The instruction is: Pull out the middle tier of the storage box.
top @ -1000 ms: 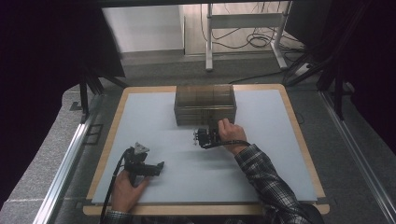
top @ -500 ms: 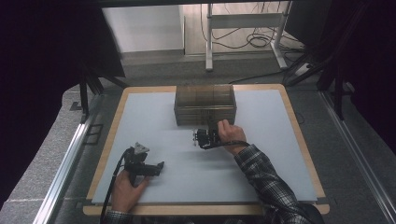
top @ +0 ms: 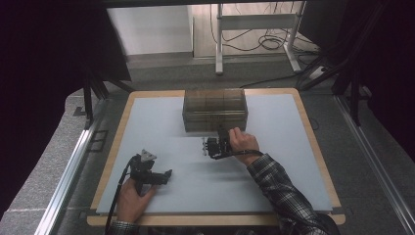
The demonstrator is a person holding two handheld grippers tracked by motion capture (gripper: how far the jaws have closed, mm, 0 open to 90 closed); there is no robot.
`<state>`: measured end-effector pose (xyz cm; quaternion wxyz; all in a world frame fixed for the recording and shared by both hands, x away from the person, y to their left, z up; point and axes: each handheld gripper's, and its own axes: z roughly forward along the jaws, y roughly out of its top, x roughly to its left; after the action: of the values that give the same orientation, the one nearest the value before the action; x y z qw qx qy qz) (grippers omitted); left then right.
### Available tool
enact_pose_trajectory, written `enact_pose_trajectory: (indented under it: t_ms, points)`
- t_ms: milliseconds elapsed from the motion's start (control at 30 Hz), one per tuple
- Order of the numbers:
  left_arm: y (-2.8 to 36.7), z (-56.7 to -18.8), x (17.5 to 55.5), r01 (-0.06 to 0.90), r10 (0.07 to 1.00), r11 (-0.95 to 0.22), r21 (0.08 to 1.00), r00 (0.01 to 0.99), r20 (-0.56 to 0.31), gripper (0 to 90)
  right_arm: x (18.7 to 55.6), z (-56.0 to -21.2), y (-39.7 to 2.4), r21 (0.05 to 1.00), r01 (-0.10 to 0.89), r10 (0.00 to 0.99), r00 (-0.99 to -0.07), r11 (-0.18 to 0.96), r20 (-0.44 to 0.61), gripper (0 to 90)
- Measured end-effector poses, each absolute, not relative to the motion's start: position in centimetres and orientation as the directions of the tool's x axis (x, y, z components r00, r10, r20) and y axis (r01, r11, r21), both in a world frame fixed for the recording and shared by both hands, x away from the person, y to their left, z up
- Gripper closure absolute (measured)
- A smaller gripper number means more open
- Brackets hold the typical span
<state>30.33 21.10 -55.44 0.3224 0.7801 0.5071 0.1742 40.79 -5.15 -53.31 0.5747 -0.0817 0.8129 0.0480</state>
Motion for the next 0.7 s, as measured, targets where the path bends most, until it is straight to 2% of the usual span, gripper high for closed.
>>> enact_pose_trajectory:
  t_ms: [700]
  points:
    - [21.1, -55.4, 30.3, 0.679, 0.904, -0.278, 0.680, 0.425, -0.055, 0.0, 39.5, -53.4, -5.5, -0.025, -0.210, -0.095, -0.333, 0.977, -0.938, 78.8]
